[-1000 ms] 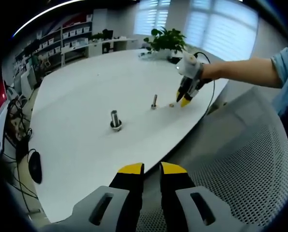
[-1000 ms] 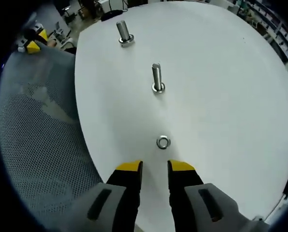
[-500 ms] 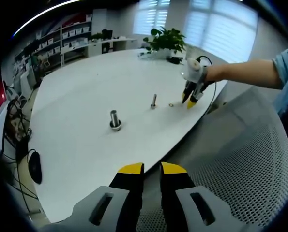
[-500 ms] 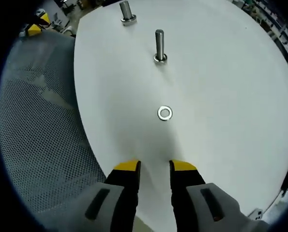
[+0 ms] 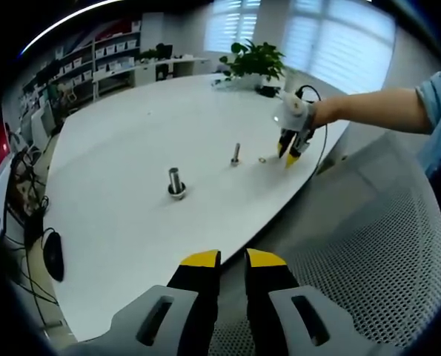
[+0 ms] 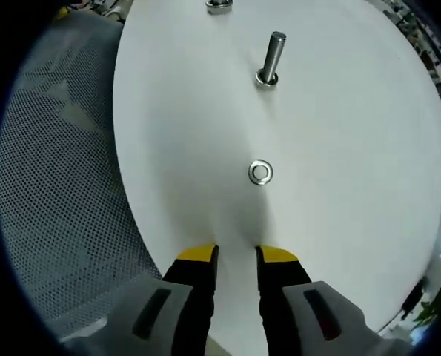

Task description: Place the washer onto the threaded stud by aligning its center hole with the stud, sliding it down to the base, and recovering from edge contact or off-axis alignment until the washer reaches the visible bottom stop.

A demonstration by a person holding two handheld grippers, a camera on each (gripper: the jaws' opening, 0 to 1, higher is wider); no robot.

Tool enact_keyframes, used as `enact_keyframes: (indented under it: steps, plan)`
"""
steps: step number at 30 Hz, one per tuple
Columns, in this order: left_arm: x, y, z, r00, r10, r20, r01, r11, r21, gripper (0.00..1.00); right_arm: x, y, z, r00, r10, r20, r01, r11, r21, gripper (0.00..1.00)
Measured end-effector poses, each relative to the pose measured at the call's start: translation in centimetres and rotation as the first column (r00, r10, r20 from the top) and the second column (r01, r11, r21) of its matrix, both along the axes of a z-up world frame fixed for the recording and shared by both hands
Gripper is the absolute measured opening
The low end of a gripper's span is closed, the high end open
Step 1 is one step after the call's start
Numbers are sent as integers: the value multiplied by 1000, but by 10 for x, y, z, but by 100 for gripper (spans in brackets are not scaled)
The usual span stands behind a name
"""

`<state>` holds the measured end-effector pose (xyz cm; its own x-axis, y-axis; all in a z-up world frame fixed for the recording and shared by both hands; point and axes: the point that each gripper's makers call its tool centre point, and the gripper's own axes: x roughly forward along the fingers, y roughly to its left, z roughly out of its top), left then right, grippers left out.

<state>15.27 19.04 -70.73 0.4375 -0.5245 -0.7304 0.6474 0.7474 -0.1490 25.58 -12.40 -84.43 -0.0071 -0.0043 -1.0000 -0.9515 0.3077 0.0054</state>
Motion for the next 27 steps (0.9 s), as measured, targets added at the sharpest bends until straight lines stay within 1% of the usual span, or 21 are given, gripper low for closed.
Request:
enact_keyframes:
  steps: [3, 11, 24, 27]
  plan:
    - [1, 0, 1, 1000, 2, 3, -2, 1000, -1, 10, -1, -1, 1, 1000, -4, -3, 4, 1000, -6, 23]
    - [1, 0, 1, 1000, -1, 6, 1, 1000, -3, 10, -1, -2, 1, 1000, -10, 12, 9, 1000, 29, 23]
    - [2, 0, 2, 1000, -1, 14, 1, 1000, -5, 10, -1, -1, 1, 1000, -6, 28, 4, 999, 47, 24]
    - [3, 0, 4, 1000, 3, 25, -2, 1000, -9, 9, -1, -1, 1, 1000, -7, 28, 5, 999, 48, 24]
